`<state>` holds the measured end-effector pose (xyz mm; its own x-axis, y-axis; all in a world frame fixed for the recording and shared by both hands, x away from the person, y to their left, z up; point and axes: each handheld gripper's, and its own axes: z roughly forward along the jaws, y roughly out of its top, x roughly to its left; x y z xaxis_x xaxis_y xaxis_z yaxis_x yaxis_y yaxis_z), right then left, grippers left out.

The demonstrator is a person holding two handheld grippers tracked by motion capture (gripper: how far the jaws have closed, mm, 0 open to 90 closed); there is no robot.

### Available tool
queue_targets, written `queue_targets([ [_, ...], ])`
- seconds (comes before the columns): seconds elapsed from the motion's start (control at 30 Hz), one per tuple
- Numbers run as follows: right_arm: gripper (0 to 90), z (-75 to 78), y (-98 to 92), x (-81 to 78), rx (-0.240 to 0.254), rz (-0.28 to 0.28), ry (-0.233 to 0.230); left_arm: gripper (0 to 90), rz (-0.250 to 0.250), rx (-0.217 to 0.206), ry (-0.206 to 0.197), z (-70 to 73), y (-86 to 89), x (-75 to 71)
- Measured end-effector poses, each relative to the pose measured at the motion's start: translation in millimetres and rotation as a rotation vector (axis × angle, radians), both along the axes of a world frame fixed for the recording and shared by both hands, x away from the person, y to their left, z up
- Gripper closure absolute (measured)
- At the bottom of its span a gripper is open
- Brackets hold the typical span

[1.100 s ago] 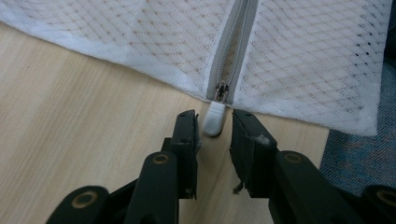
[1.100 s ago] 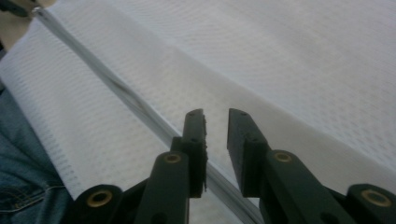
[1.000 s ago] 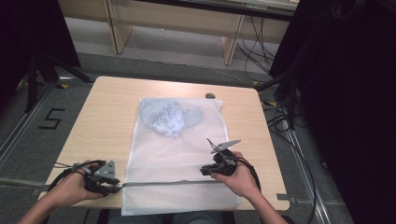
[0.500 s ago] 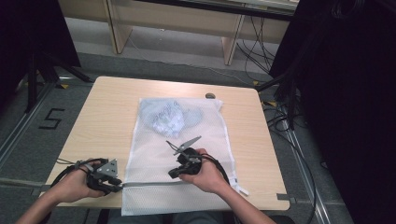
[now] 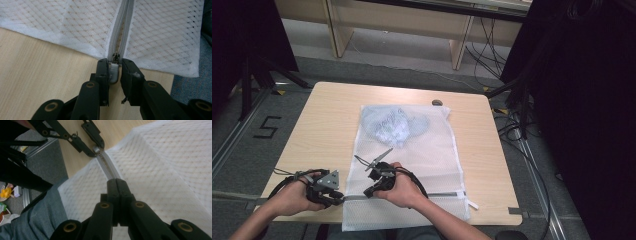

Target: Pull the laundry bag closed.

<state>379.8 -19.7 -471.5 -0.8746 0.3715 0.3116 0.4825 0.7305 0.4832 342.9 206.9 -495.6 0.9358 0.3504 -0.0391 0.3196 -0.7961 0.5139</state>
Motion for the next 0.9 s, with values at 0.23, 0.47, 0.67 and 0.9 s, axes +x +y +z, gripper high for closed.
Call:
queue_targets([
  [0.23,90.0,-8.7,15.8,-1.0,0.020,-0.013,0.043,76.7,-0.004,-0.002,-0.004,-0.2,-0.4,-0.4],
  [0.47,90.0,-13.1,17.2,0.6,0.009,-0.002,-0.001,78.8,-0.011,0.000,-0.005,0.0,-1.0,-1.3],
  [0.67,90.0,-18.0,15.5,-2.6,-0.007,-0.019,0.009,80.6,-0.017,0.003,-0.014,0.4,-1.5,-2.1],
  [0.9,90.0,-27.6,15.6,-4.7,-0.038,-0.018,0.014,81.2,-0.021,0.006,-0.019,0.5,-2.9,-3.2],
])
